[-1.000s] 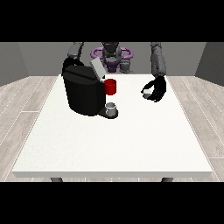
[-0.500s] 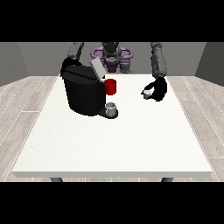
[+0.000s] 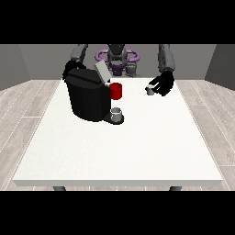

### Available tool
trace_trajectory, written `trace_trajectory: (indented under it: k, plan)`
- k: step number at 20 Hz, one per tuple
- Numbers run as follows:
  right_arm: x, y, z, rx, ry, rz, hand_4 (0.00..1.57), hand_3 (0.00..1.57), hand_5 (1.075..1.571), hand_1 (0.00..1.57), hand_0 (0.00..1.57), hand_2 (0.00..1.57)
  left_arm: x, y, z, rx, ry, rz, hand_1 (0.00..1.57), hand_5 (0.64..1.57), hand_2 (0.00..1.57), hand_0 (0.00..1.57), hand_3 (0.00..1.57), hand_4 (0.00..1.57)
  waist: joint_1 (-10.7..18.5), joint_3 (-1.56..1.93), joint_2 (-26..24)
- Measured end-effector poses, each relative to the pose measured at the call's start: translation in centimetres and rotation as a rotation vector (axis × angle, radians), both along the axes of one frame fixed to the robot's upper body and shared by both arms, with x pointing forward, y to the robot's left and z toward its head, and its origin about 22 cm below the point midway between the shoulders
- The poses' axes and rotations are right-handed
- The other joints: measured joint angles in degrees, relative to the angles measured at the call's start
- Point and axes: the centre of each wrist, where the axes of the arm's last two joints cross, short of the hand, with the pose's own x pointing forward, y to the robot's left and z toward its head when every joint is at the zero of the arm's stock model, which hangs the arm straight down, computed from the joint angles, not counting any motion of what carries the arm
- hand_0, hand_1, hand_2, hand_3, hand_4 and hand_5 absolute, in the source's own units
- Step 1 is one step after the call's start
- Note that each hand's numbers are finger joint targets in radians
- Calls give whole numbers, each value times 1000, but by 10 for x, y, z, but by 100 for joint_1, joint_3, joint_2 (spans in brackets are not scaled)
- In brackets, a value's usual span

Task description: Insert the coffee pod into the coffee machine and close the lid

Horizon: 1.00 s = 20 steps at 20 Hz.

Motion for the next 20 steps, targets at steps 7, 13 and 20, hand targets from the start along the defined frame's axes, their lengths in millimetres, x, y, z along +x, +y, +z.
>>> trace_trajectory:
  k: [7, 13, 20]
  plan:
    - [3, 0, -15, 1, 13, 5, 468, 0, 1571, 0, 0, 0, 27, -24, 50, -5, -40, -61, 1256, 1571, 1331, 1256, 1292, 545, 0, 0, -35]
    - [11, 1, -8, -7, 0, 36, 492, 0, 1571, 0, 0, 0, 40, -41, 79, -6, -71, -80, 1272, 1571, 1342, 1272, 1293, 548, -88, 0, -20]
    - [16, 17, 6, 8, -44, 92, 489, 0, 1571, 0, 0, 0, 53, -35, 129, -11, -142, -49, 1272, 1571, 1307, 1272, 1244, 512, -436, 0, 112]
